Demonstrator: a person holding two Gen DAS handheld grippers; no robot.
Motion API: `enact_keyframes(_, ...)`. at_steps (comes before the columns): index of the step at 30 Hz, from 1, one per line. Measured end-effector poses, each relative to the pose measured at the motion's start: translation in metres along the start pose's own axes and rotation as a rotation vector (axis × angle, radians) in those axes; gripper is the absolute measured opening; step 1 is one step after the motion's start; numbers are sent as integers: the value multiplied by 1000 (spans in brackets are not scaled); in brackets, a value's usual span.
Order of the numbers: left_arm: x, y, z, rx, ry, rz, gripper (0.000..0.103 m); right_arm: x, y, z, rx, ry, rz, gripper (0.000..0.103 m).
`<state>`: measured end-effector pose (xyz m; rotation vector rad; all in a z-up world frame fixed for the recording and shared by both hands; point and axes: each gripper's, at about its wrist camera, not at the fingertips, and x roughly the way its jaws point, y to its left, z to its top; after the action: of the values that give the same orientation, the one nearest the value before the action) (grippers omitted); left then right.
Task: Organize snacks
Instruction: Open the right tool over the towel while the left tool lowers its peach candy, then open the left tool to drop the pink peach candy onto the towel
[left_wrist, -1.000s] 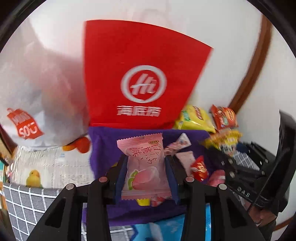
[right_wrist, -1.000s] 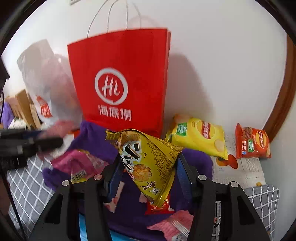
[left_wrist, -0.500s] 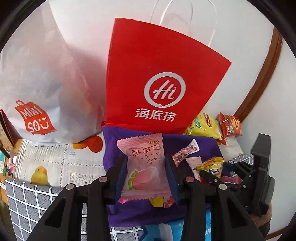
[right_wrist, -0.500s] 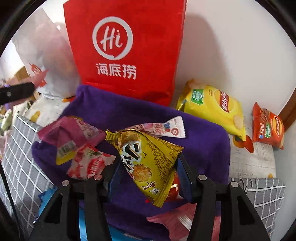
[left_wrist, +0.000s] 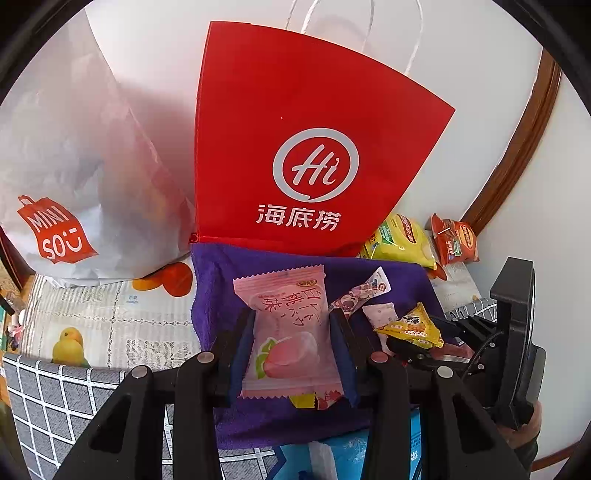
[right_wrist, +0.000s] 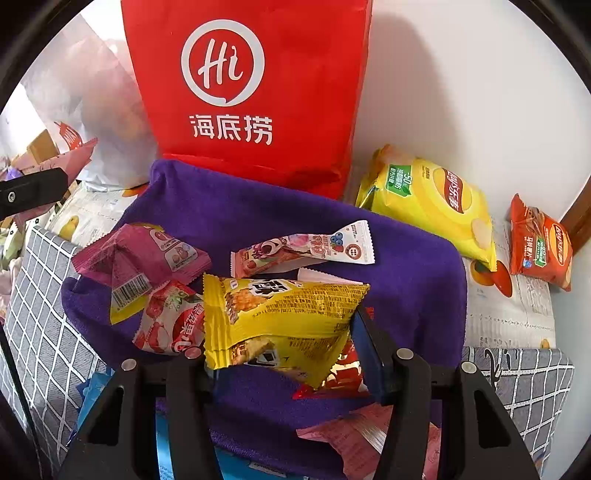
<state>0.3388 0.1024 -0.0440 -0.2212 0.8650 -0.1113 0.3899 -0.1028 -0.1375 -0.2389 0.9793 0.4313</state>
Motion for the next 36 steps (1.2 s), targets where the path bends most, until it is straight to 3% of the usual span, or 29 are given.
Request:
enact_keyframes(7, 13, -2, -1, -1, 40, -27, 39, -14, -1, 0, -2, -27, -5, 57)
enact_keyframes(10, 18, -3, -3, 1, 60, -33, 39, -27, -4, 2, 11, -58, -11, 58)
enact_keyframes(13, 22, -6, -4, 7, 74, -36, 39, -41, -7, 2, 13, -99, -14, 67)
enact_keyframes(23, 32, -20, -9, 40, 116, -54, 39, -75, -22, 6, 86, -210, -10, 68)
enact_keyframes(36, 44, -28, -15, 51, 164, -83, 39, -79, -21, 5, 86, -221, -10, 69)
